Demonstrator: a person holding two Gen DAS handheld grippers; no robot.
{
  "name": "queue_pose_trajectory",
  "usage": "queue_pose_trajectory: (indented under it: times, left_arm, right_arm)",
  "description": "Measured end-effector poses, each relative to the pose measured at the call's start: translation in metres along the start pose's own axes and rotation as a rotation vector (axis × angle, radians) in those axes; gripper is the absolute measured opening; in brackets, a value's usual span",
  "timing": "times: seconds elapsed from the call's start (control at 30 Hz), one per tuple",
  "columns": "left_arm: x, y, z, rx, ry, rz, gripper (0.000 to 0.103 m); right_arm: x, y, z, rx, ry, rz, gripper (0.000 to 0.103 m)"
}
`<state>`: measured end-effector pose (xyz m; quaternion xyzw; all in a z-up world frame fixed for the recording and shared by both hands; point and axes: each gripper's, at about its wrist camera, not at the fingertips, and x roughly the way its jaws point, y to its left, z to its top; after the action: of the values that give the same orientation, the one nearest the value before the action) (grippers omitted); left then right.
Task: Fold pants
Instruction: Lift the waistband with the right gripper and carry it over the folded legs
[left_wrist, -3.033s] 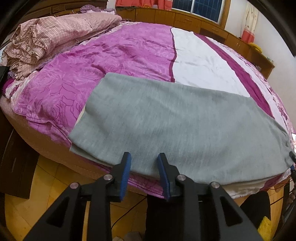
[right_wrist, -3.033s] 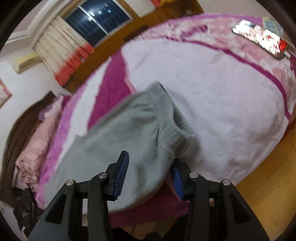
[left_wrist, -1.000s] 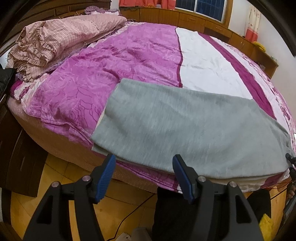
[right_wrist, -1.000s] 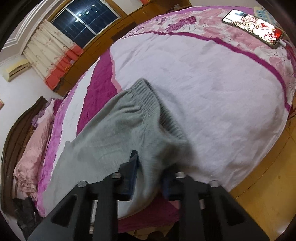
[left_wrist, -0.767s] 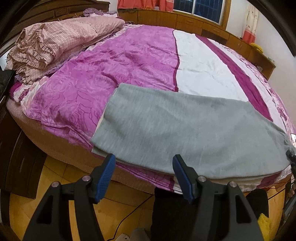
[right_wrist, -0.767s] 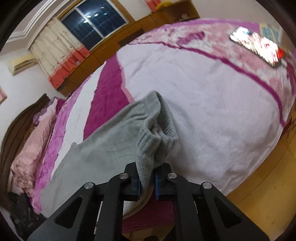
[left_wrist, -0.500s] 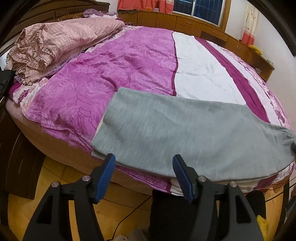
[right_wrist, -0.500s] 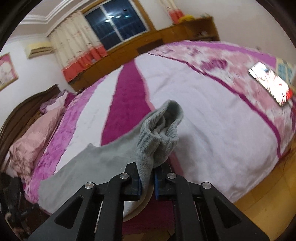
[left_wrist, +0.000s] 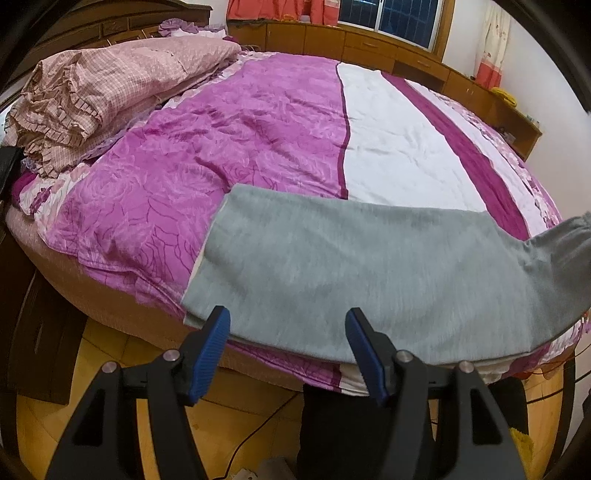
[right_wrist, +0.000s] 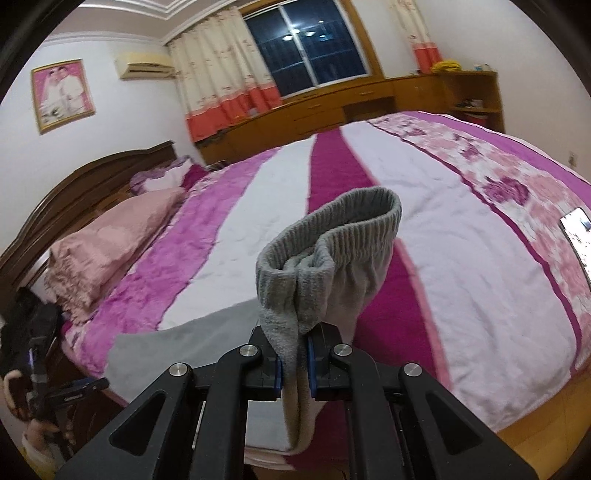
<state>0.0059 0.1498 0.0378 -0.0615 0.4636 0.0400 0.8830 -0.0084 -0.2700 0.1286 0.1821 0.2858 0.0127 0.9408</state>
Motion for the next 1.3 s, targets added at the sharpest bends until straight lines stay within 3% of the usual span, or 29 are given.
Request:
queue_pose_trajectory:
  times: [0.9, 1.3]
  left_arm:
    - [0.003, 0.044, 0.021, 0.003, -0.015, 0.018, 0.068]
    - [0.005, 0.072, 0.029, -0.024, -0.023, 0.017, 0.068]
  right_arm:
    - [0.048, 0.155, 0.003, -0.185, 0.083, 0.254, 0.003]
    - [0.09, 0.239, -0.022, -0.274, 0.156, 0.348, 0.003]
